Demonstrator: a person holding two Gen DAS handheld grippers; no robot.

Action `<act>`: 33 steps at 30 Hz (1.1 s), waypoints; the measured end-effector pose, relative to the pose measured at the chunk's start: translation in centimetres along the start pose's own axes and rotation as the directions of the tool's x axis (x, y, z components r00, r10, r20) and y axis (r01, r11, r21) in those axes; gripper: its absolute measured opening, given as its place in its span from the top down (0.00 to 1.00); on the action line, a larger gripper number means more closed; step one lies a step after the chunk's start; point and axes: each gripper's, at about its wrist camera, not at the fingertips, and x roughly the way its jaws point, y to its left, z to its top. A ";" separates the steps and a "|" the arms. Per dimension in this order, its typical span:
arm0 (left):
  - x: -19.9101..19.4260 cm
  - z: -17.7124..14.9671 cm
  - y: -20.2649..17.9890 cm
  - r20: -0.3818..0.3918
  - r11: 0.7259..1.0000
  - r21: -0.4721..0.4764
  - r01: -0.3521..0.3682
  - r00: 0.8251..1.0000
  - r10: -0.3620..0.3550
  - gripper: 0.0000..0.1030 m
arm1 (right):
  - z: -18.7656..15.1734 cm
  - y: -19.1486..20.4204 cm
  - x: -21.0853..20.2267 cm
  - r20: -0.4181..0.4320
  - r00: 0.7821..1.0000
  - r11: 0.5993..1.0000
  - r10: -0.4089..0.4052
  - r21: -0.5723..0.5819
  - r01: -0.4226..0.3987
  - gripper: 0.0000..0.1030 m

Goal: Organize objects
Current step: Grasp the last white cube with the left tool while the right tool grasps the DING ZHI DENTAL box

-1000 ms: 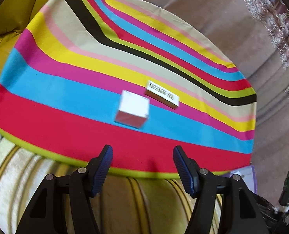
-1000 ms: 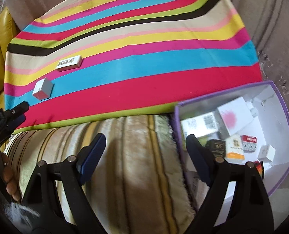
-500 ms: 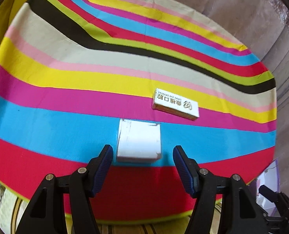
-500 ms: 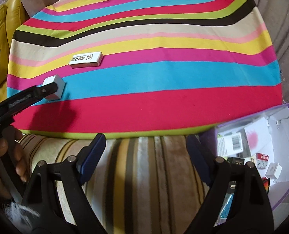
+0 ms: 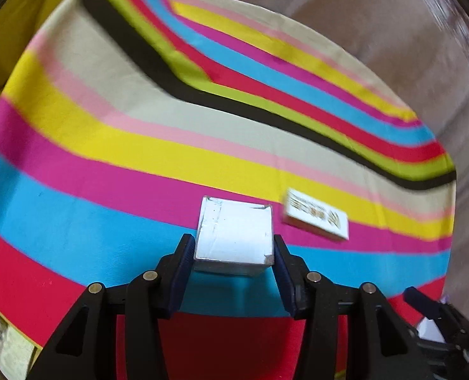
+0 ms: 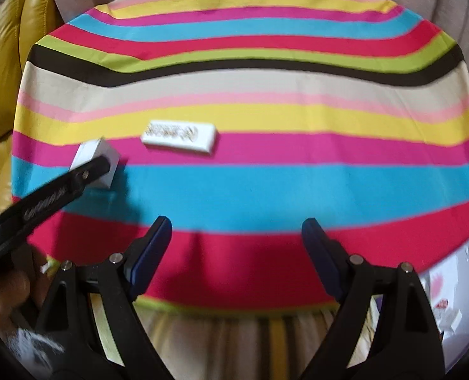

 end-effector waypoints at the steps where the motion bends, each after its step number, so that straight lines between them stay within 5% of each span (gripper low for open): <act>1: -0.2 -0.1 0.9 0.012 0.999 -0.038 0.001 1.000 0.000 0.52 | 0.6 0.5 0.5 0.008 1.000 1.000 0.000 0.003 0.000 0.16; 12: -2.3 -0.7 4.6 0.140 0.977 -0.212 0.031 0.990 -0.001 0.52 | 4.9 4.6 4.4 0.082 0.996 0.999 0.029 0.012 -0.031 0.12; 29: -1.0 -0.2 4.7 0.128 0.975 -0.213 0.054 0.991 -0.027 0.52 | 6.3 6.9 9.0 0.022 0.997 0.997 -0.076 0.023 0.076 0.09; 33: -1.1 -0.2 4.7 0.131 0.976 -0.210 0.058 0.991 -0.031 0.52 | 6.3 6.9 8.9 0.031 0.996 0.997 -0.081 0.014 0.081 0.15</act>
